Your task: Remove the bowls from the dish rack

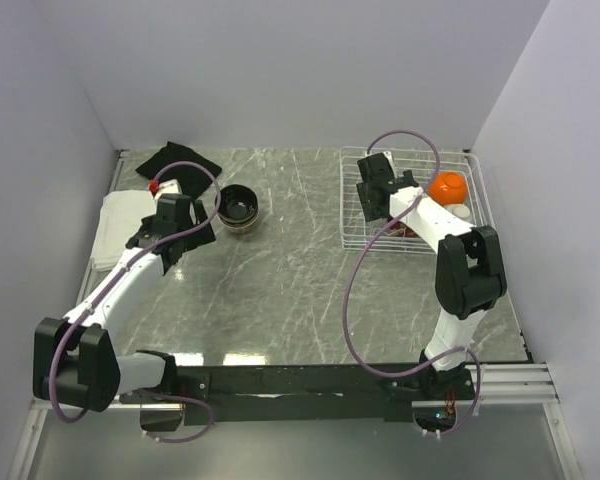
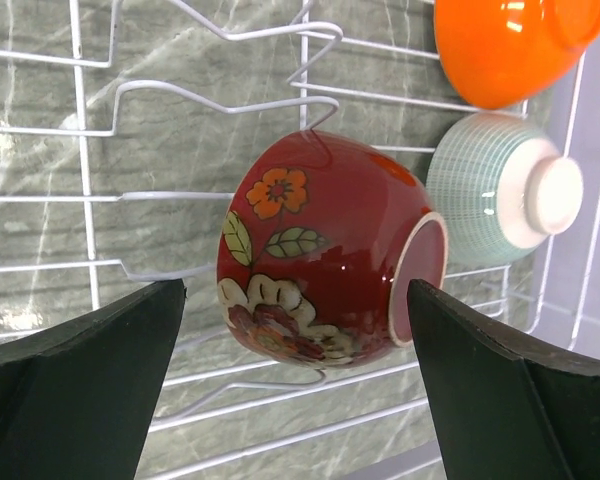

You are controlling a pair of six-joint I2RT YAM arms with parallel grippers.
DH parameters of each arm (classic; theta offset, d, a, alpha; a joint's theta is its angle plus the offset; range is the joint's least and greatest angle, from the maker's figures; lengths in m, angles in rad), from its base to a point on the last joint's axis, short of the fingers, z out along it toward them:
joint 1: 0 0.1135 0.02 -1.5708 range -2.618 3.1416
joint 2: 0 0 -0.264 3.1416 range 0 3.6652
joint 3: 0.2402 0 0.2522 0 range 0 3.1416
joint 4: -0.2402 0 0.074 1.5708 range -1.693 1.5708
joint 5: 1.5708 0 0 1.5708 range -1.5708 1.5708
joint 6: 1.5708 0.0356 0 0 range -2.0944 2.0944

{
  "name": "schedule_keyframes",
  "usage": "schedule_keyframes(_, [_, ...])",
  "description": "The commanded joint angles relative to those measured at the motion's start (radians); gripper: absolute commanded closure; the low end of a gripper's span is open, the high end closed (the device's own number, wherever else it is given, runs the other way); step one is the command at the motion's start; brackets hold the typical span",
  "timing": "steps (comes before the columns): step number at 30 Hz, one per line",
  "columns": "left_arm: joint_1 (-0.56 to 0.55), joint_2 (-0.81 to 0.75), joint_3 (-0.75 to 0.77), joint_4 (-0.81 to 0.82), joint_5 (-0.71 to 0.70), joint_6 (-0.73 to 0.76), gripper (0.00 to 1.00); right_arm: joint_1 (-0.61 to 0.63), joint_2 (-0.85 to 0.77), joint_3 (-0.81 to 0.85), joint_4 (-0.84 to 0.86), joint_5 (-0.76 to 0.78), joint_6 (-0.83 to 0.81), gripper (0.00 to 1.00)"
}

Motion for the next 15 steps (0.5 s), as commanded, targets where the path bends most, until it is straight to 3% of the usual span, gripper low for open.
schedule_keyframes(1, [0.002,0.009,0.038,0.027,0.017,0.009,0.01,-0.013,-0.058,-0.01,-0.042,-0.011,-0.101,0.0])
schedule_keyframes(15, [0.002,0.02,0.03,0.035,0.014,0.006,0.01,-0.015,0.001,-0.013,-0.013,-0.008,-0.162,0.01])
